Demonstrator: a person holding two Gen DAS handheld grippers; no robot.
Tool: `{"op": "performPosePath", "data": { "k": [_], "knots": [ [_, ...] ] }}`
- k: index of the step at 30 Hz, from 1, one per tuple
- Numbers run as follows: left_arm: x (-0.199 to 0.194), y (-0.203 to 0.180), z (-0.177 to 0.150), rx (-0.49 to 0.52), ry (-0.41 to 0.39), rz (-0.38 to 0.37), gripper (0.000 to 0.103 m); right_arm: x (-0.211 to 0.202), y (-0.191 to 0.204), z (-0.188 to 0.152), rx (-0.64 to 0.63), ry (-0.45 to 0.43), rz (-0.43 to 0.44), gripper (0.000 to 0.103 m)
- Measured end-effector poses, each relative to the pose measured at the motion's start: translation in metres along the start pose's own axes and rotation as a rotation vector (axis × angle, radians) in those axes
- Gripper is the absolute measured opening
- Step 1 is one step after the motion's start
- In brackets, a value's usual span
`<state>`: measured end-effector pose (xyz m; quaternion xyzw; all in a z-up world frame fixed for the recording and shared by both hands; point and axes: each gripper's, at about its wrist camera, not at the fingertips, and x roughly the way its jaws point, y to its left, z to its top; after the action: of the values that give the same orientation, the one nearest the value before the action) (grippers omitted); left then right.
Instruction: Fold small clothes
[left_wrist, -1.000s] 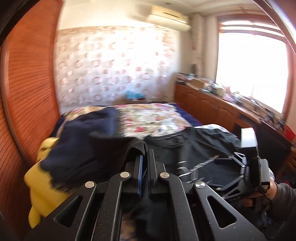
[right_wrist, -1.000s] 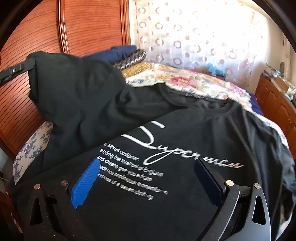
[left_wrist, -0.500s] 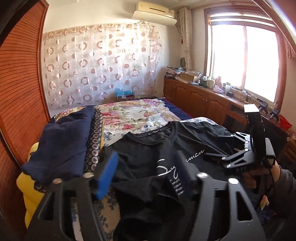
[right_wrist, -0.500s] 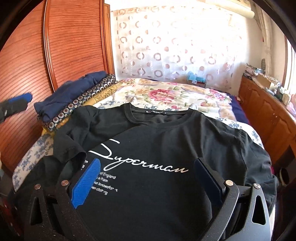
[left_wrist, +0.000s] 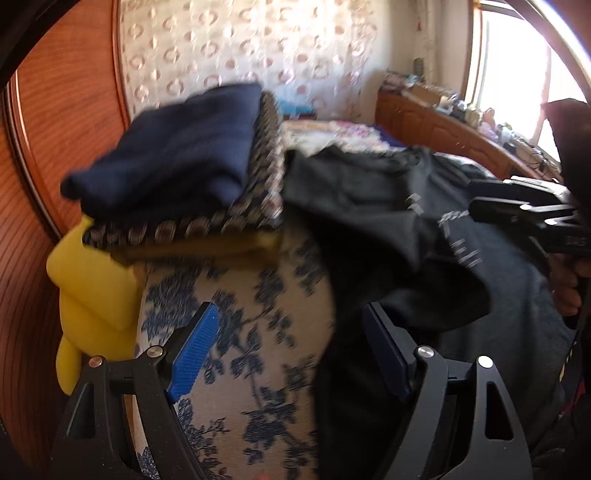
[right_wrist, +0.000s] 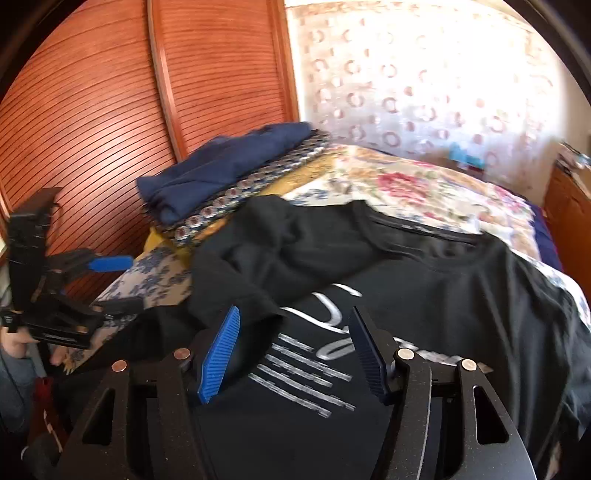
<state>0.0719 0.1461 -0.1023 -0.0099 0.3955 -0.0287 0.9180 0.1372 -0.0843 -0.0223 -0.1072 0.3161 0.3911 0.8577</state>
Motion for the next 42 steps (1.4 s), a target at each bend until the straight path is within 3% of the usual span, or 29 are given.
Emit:
{"op": "performPosePath", "data": {
  "k": [7,17,18,20,22,24,27,29,31,34,38,42],
  "knots": [
    [0.017,0.011,-0.008,-0.001,0.063,0.026,0.081,0.046,0.005,0.016,-0.044,0.067,0.109,0.055],
    [0.022,0.020,-0.011,-0.022,0.059,0.036,0.082,0.074,0.021,0.020,-0.109,0.126,0.100,0.053],
    [0.022,0.020,-0.011,-0.023,0.059,0.036,0.082,0.076,0.023,0.021,-0.120,0.135,0.087,0.047],
    [0.023,0.020,-0.010,-0.023,0.059,0.035,0.082,0.083,0.024,0.023,-0.130,0.151,0.056,0.017],
    [0.024,0.020,-0.009,-0.024,0.059,0.034,0.082,0.082,0.021,0.025,-0.120,0.152,0.060,0.008],
    [0.023,0.021,-0.009,-0.024,0.059,0.034,0.082,0.075,0.015,0.027,-0.097,0.124,0.070,0.006],
    [0.023,0.020,-0.009,-0.024,0.059,0.034,0.082,0.050,0.001,0.035,-0.034,0.043,0.069,0.005],
    [0.023,0.021,-0.010,-0.024,0.059,0.034,0.082,0.036,-0.013,0.039,0.013,0.008,0.020,0.005],
    [0.023,0.021,-0.010,-0.024,0.059,0.034,0.082,0.033,-0.033,0.038,0.072,0.030,-0.073,0.005],
    [0.023,0.020,-0.009,-0.024,0.059,0.034,0.082,0.039,-0.059,0.028,0.138,0.074,-0.129,0.006],
    [0.023,0.020,-0.010,-0.024,0.059,0.035,0.082,0.039,-0.072,0.017,0.150,0.089,-0.205,0.035],
    [0.022,0.020,-0.011,-0.025,0.057,0.041,0.082,0.021,-0.074,0.008,0.147,0.051,-0.199,0.047]
  ]
}}
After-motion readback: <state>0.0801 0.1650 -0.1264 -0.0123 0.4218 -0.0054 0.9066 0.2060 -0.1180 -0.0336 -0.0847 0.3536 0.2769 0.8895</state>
